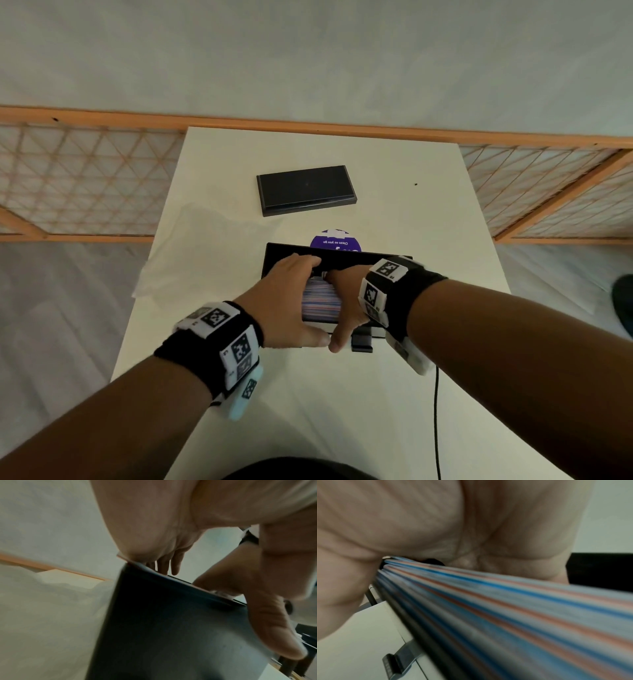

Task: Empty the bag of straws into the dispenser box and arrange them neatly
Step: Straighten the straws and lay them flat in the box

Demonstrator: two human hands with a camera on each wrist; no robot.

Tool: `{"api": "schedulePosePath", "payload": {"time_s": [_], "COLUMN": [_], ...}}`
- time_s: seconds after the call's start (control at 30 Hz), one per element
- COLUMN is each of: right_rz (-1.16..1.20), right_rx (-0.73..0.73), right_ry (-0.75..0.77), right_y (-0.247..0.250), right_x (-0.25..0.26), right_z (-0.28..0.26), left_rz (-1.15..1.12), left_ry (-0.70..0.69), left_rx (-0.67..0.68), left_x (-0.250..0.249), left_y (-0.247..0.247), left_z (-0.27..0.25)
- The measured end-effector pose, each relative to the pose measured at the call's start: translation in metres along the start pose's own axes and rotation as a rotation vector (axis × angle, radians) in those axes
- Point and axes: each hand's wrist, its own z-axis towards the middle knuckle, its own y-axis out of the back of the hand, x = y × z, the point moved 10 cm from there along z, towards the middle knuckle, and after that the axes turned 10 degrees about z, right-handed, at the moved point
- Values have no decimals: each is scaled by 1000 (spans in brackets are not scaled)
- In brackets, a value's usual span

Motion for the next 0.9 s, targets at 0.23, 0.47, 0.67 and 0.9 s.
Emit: {"api": "schedulePosePath", "payload": {"time_s": [0.23, 0.47, 0.67, 0.9], "right_rz": [-137, -90, -81, -26], "right_rx": [101, 70, 25, -52], "right_ry": [-9, -73, -84, -144], "right_y": [-18, -20, -21, -28], "right_x": [-3, -14, -16, -27], "right_z": [12, 15, 8, 3], "left_rz": [-109, 453, 496, 568], "left_ry": [-5, 18, 69, 104], "left_rx": [56, 148, 219, 231], "left_x": [-9, -6, -6, -3], "left_y": [-12, -27, -37, -47], "left_z": [24, 25, 30, 10]}}
